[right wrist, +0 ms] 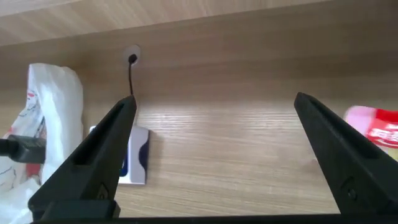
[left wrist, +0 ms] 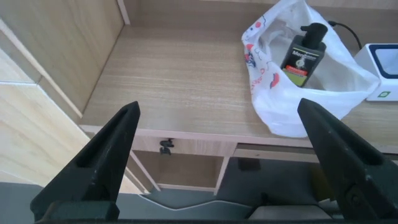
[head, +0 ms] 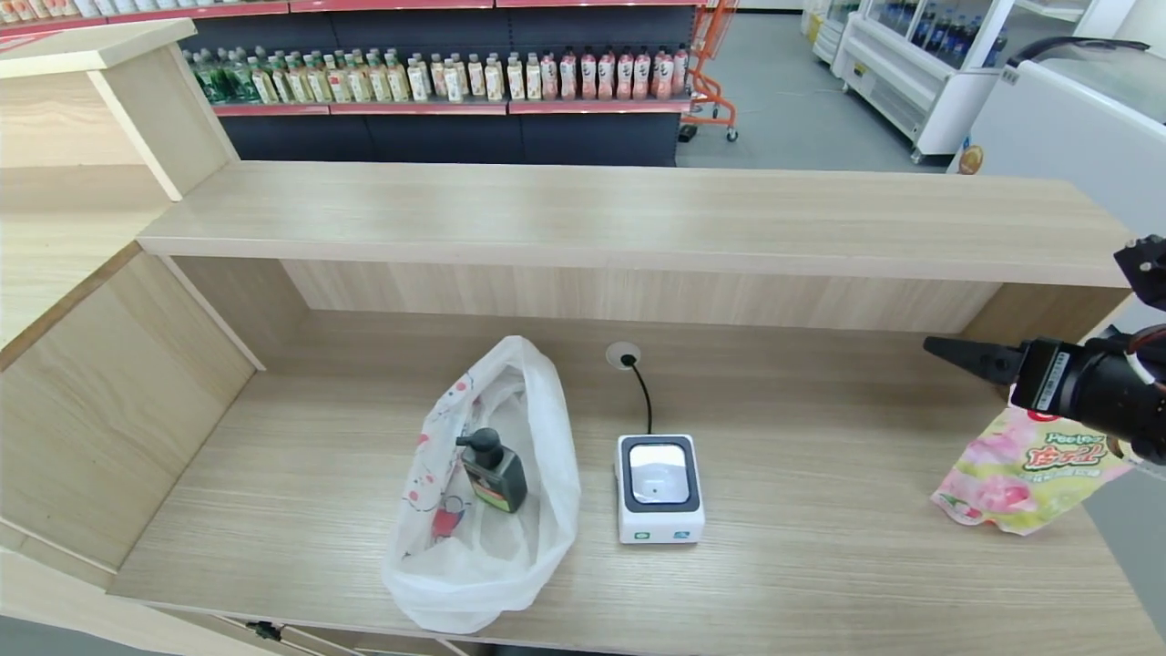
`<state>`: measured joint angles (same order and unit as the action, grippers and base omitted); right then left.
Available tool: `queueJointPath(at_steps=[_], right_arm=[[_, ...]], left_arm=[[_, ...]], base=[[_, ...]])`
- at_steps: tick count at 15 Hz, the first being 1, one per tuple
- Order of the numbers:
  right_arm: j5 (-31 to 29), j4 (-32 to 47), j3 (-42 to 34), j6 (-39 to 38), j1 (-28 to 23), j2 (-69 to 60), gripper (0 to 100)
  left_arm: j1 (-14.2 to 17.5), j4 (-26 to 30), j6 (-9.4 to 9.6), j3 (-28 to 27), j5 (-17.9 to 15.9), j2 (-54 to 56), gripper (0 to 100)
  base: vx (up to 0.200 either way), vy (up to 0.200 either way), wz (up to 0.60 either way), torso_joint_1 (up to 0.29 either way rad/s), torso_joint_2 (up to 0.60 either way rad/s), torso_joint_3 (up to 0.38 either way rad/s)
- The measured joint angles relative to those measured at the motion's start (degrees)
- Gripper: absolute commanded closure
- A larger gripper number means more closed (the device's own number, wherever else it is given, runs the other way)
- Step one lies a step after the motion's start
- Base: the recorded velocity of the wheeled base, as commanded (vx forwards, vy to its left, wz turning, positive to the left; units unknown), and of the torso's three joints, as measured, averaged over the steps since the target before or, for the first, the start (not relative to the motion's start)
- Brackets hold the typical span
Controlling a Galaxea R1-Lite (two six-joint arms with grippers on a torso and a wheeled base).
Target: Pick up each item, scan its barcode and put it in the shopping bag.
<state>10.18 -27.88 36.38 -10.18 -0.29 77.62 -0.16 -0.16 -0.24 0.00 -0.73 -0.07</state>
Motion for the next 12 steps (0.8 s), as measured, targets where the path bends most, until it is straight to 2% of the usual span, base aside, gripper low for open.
queueJointPath(at_steps=[1,5,8,12], right_arm=[[0.05,1.45,-0.16,-1.48,0.07,-0.37,0],[0.05,12.12,-0.27,-9.61,1.34,-3.19,0],[0.16,13.06,-0.24,-11.69,2.46,-5.49,0],[-0.11,13.04,1.57,-13.02,2.93,-5.66,0]], left_arm=[[0.00,0.00,0.02,0.00,0.02,0.00,0],[-0.05,0.02,-0.02,0.00,0.05,0.00,0],[-0.06,0.00,-0.20,0.00,0.05,0.00,0],[0.05,-0.02,0.02,0.00,0.00,0.00,0]], base=[[0.000,-0.200,0.00,0.002,0.01,0.007],[-0.200,-0.200,0.00,0.006,0.01,0.001],[-0.200,-0.200,0.00,-0.005,0.00,0.005],[0.000,0.000,0.00,0.000,0.00,0.000]])
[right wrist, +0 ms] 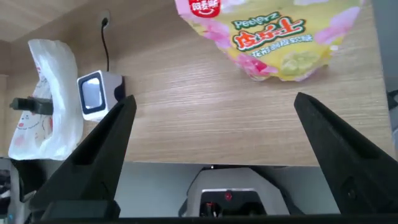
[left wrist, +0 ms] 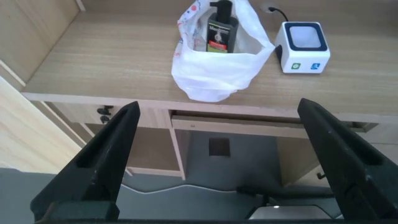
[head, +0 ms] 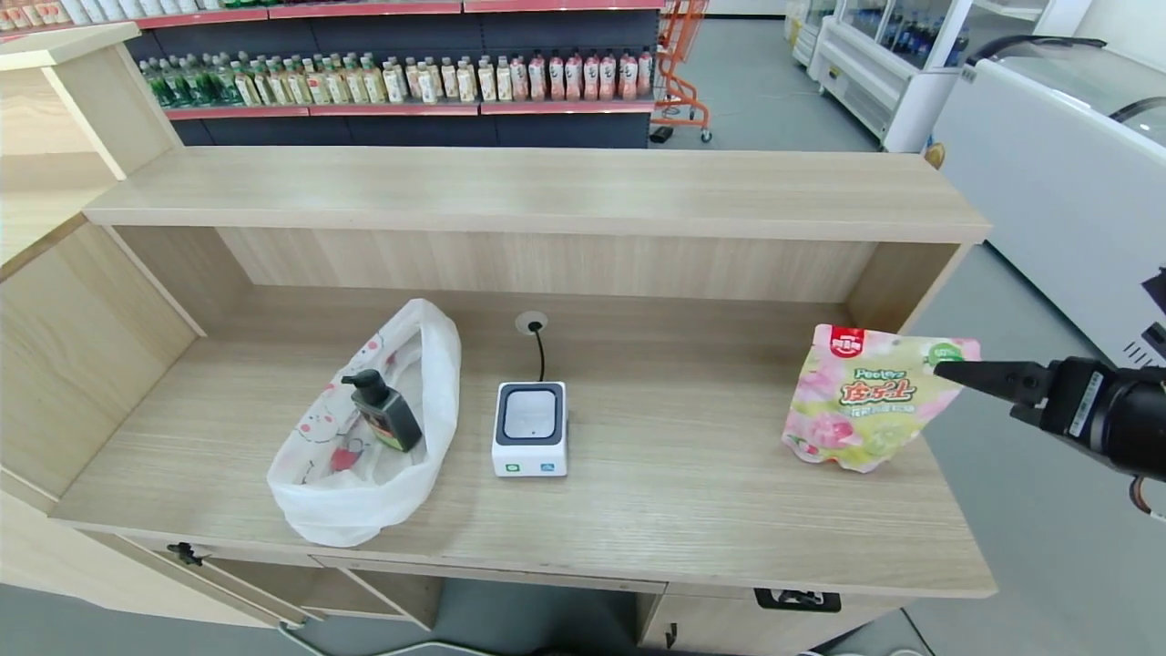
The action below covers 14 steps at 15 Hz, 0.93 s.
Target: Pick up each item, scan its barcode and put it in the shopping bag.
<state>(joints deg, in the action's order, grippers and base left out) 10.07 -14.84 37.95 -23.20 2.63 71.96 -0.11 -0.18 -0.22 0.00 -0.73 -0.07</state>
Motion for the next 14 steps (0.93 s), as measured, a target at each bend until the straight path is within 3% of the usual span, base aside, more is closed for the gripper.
queueJointPath(at_steps=[4,9,14], right_arm=[[-2.19,2.66,8.50,-7.38,-1.27,4.50,0],[-3.75,14.68,21.88,-22.20,-0.38,9.92,0],[-7.56,17.07,23.10,-27.78,-1.73,11.80,0]], left_arm=[[-0.05,0.02,0.00,0.00,0.00,0.00,0],[-0.05,0.02,-0.02,0.00,0.00,0.00,0],[-0.07,0.05,0.00,0.00,0.02,0.00,0]], base=[[0.000,0.000,0.00,0.000,0.00,0.000],[0.000,0.000,0.00,0.000,0.00,0.000],[0.000,0.000,0.00,0.000,0.00,0.000]])
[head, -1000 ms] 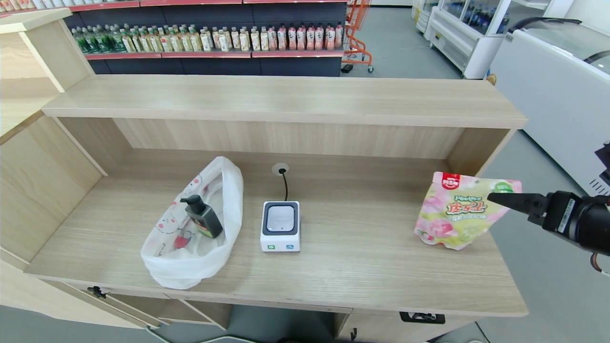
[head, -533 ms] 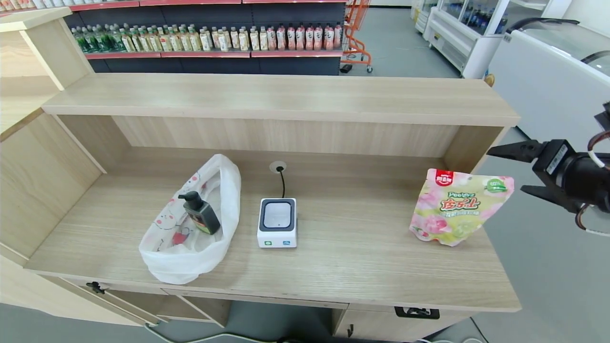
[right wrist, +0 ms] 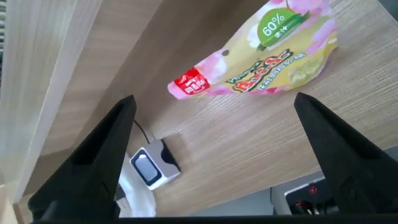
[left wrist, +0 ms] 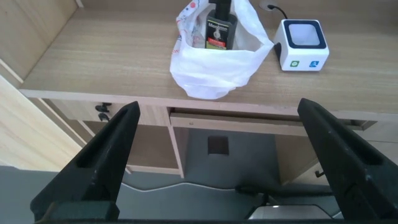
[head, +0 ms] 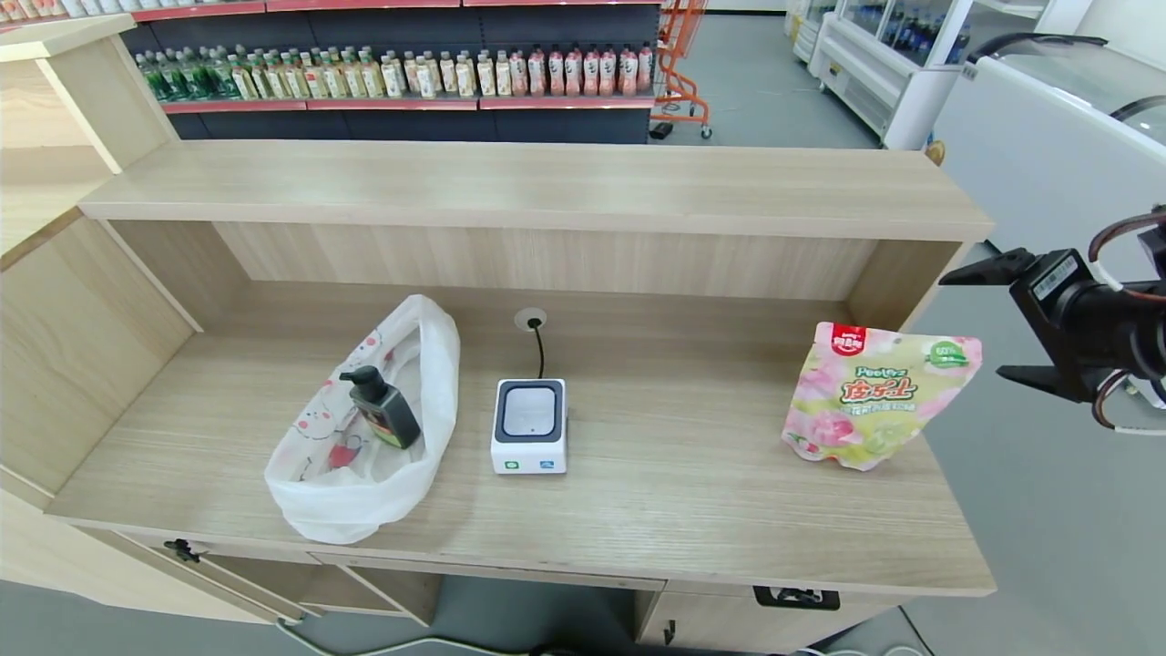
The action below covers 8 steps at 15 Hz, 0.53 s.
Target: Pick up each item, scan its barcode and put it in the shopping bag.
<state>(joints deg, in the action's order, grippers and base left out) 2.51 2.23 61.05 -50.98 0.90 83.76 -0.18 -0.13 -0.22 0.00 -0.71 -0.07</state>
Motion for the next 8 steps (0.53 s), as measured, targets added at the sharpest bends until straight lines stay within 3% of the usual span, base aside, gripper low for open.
queueJointPath(at_steps=[8], right_arm=[[-2.30,-0.65,1.60,-4.23,-3.43,9.86,0]], left_arm=[[0.00,-0.02,-0.02,0.00,-0.02,0.00,0]], base=[[0.000,0.000,0.00,0.000,0.00,0.000]])
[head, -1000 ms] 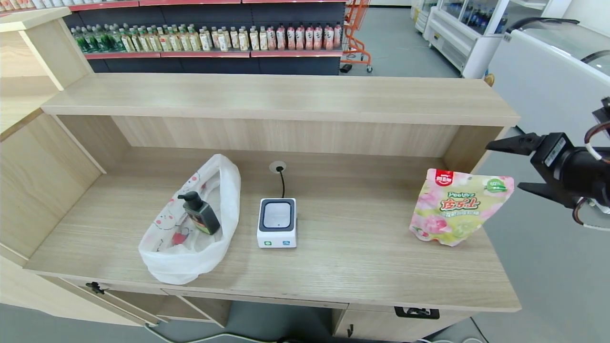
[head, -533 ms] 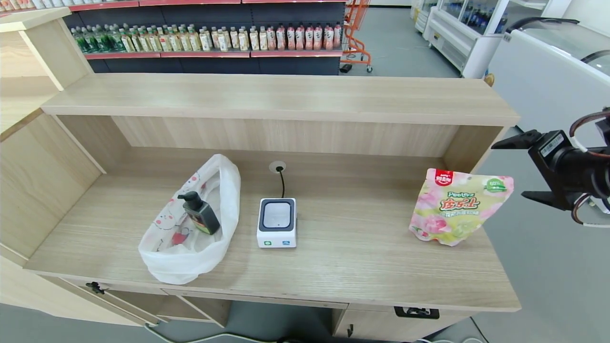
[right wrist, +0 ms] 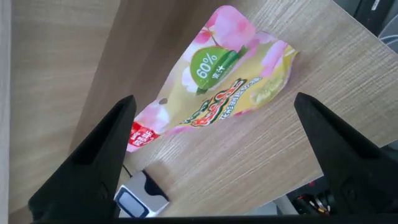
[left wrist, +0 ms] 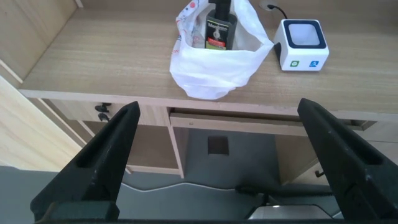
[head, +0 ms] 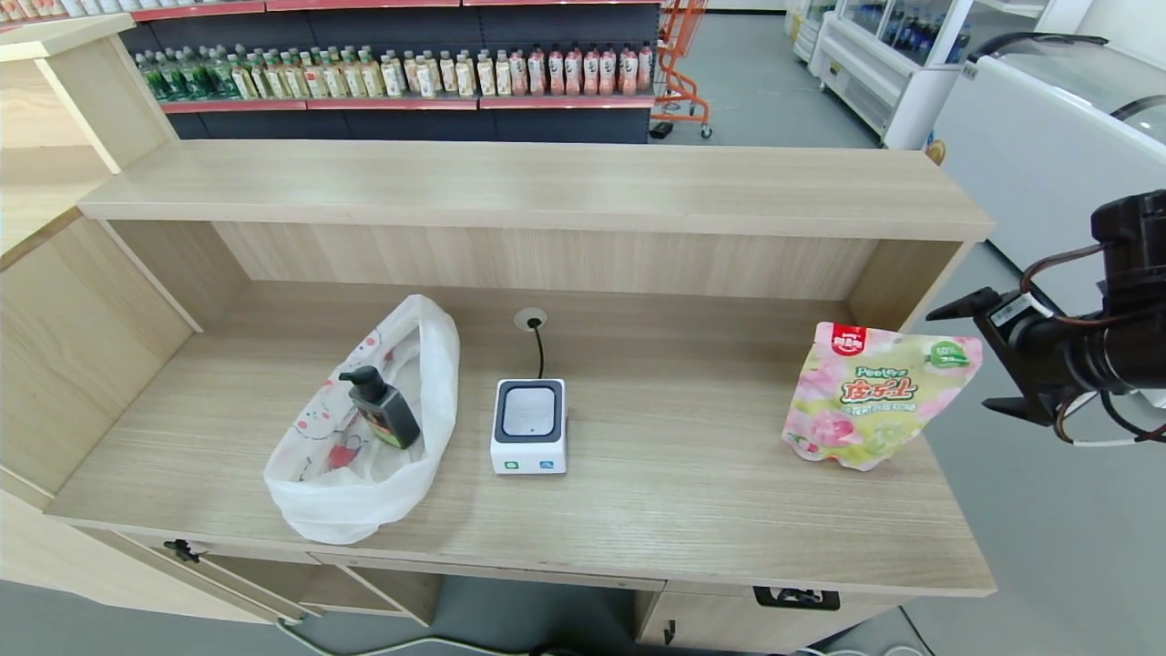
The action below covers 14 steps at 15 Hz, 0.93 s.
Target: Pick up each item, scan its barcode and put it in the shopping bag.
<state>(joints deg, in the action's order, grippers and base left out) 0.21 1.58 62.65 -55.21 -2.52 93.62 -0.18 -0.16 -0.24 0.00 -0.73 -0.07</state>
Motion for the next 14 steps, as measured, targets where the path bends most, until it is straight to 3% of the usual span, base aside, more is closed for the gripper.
queueJointPath(at_steps=[7,11,12,14], right_arm=[[-0.02,-5.38,0.16,0.91,0.62,8.03,0],[-0.13,-8.34,-0.85,6.68,2.85,13.30,0],[-0.11,-9.57,-0.96,7.34,3.36,14.46,100],[-0.16,-10.36,-1.29,9.97,4.43,16.25,100]], left_arm=[[0.00,0.00,0.02,0.00,0.00,0.00,0],[0.00,0.00,0.00,0.00,0.00,0.00,0],[0.00,0.00,0.00,0.00,-0.02,0.00,0],[0.00,0.00,0.02,0.00,0.02,0.00,0]], base=[[0.000,0.000,0.00,0.000,0.00,0.000],[0.000,0.000,0.00,0.000,0.00,0.000],[0.000,0.000,0.00,0.000,0.00,0.000],[0.000,0.000,0.00,0.000,0.00,0.000]])
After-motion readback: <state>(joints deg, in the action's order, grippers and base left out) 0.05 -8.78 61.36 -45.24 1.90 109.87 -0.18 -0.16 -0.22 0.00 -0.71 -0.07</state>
